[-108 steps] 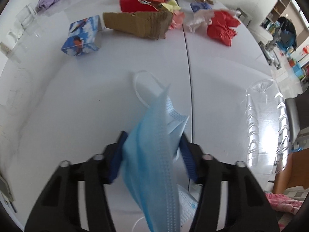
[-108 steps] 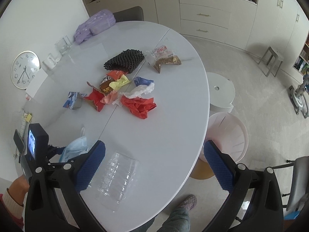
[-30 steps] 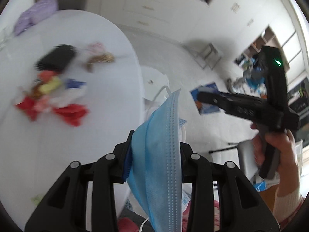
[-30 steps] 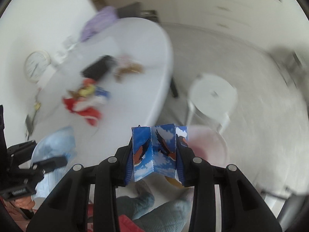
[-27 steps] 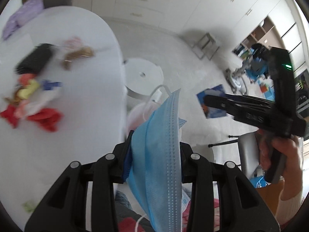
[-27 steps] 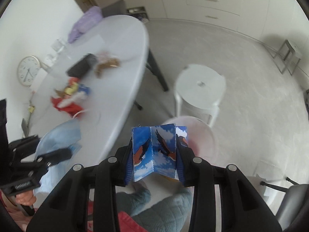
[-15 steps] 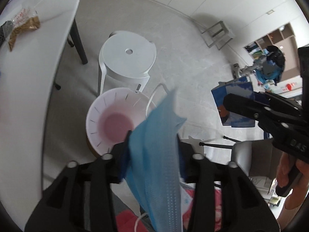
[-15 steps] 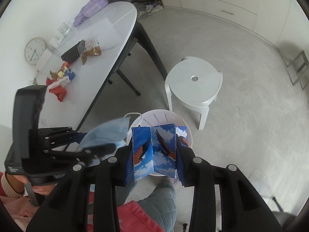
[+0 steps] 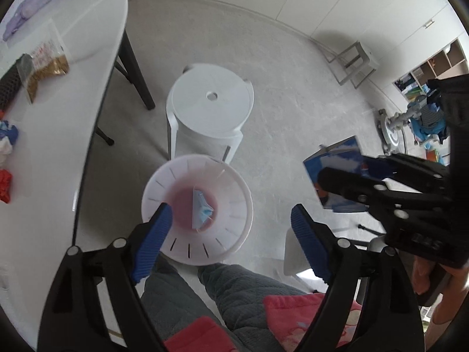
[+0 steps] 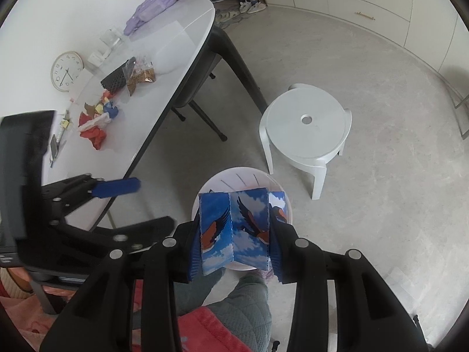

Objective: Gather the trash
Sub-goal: 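Drop the mask and tissue box into the white bin, opening both grippers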

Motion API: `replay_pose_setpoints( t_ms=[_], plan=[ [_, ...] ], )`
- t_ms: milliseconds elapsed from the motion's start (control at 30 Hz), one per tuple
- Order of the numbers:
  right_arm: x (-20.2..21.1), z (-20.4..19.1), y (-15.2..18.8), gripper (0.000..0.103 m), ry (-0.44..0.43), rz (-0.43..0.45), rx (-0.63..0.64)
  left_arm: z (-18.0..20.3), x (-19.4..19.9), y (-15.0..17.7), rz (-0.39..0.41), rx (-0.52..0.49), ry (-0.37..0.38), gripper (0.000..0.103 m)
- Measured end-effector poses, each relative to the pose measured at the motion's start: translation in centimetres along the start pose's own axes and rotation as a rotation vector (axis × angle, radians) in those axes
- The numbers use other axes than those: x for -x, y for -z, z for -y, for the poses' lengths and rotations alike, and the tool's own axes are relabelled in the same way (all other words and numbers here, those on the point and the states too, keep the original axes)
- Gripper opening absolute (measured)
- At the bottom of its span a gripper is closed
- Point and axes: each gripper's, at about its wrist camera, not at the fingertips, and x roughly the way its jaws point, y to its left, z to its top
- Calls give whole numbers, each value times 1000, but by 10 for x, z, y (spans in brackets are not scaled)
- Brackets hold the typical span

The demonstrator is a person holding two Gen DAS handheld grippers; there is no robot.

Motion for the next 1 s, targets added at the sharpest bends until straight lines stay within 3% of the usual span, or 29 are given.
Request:
replay_pose_setpoints(
  t_ms=[200,367,500,533,700,1000],
  plan=[
    [-16,4,-2,39,-32,-31,2,-12,30,3,46,57,-117,82],
    [-41,-6,-2,45,-27,-93,37,-30,51,9,79,130,-166,82],
    [-51,-13,-1,81,-7,-115,34,-38,58,15,87,155,-201,82],
    [-50,-15,-2,85,-3,-108,34,-39,58,16,87,158,-205,82],
    [-39,-18,-9,90,1,-68,26,-48,59,23,99,173,-211,82],
    [-32,-24,-8,91,31,-33,1,-57,68,32,115,182,-218,86]
  ],
)
